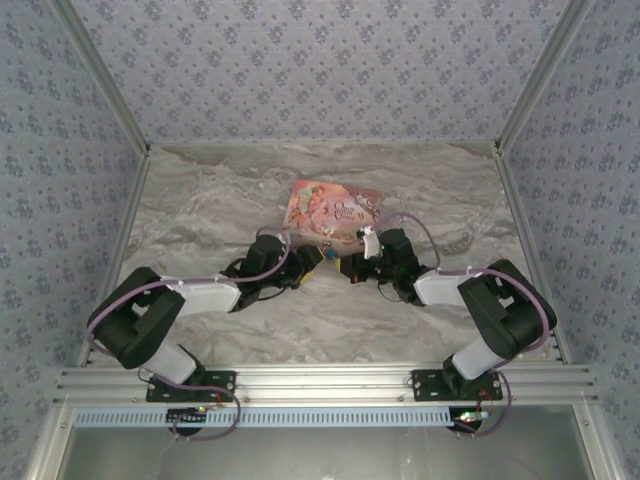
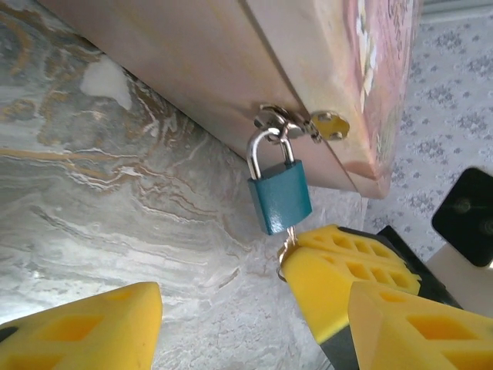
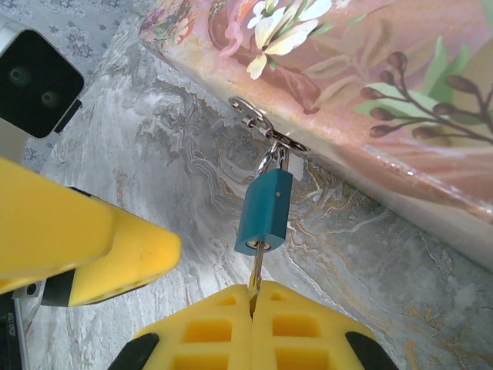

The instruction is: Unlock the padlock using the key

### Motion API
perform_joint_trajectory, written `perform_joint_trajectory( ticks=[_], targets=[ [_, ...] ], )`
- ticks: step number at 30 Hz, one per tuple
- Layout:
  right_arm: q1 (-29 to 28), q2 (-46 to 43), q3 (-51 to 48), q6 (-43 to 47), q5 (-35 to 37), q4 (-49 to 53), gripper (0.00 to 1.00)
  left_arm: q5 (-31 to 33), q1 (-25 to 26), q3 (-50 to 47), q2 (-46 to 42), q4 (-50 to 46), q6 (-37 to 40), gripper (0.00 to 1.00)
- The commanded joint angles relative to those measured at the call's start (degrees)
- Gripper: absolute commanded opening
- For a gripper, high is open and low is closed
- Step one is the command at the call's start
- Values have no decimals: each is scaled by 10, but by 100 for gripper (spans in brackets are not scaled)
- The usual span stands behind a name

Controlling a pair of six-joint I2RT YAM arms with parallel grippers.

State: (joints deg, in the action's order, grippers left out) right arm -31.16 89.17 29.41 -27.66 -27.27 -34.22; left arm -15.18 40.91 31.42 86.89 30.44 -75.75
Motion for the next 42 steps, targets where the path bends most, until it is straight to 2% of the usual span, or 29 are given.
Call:
perform_joint_trajectory(
  ticks=[1,8,13,22,30,39,42],
  targets=[
    [-6,0,19,-2,-7,-46,0,7,-3,-12,3,68,-34,64],
    [-8,1,22,-3,-4,-46,0,22,-3,-46,87,314,-148,51],
    [-9,2,23,-3,-3,-46,0,34,2,-47,146,395,-184,47],
    [-9,4,26,-2,-4,-44,0,45,19,-25,224,464,-216,44],
    [-10,8,29,-4,-8,-45,0,59,23,-20,247,485,-223,41],
    [-11,10,29,-5,-7,-49,0,65,28,-15,268,502,-235,32],
    [-11,11,29,-8,-7,-51,0,68,29,-14,268,502,-234,27]
  ],
)
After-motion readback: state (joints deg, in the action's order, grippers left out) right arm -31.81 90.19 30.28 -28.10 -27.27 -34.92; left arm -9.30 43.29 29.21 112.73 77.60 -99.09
